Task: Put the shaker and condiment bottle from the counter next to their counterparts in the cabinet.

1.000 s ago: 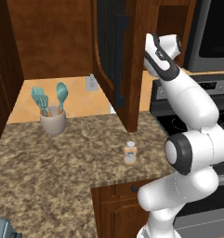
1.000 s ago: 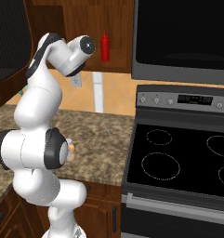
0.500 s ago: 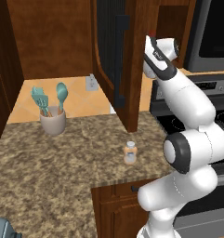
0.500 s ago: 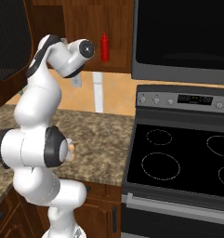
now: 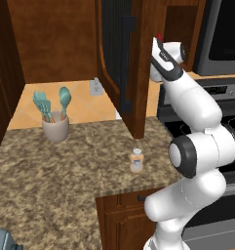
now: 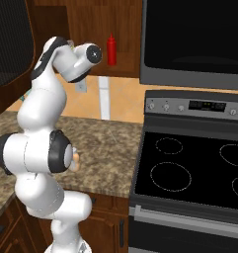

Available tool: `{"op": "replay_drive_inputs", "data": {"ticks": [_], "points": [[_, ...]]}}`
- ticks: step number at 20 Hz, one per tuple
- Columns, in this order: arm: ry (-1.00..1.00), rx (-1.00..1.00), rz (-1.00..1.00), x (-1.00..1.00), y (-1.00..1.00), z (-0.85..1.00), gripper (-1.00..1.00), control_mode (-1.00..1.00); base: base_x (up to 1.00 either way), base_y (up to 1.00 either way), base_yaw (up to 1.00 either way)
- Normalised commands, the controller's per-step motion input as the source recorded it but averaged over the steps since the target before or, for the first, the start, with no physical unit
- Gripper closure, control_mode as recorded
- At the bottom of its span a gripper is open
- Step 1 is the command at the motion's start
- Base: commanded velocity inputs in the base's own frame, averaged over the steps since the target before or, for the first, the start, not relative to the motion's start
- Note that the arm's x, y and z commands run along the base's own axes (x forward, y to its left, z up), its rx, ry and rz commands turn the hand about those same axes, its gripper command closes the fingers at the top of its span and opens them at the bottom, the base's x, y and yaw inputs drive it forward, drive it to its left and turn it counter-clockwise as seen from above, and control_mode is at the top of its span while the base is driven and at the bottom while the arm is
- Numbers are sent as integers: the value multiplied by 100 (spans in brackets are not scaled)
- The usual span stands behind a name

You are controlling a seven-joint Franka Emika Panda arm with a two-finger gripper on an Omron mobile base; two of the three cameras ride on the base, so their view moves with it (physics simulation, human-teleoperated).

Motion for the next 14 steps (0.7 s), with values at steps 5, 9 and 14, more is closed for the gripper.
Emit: {"op": "replay_drive_inputs", "data": {"ticks": [5, 9, 14], "points": [[1, 4, 0, 0, 0, -2, 100, -100, 0, 0, 0], [0, 1, 0, 0, 0, -9, 100, -100, 0, 0, 0], [0, 0, 0, 0, 0, -7, 100, -100, 0, 0, 0]]}}
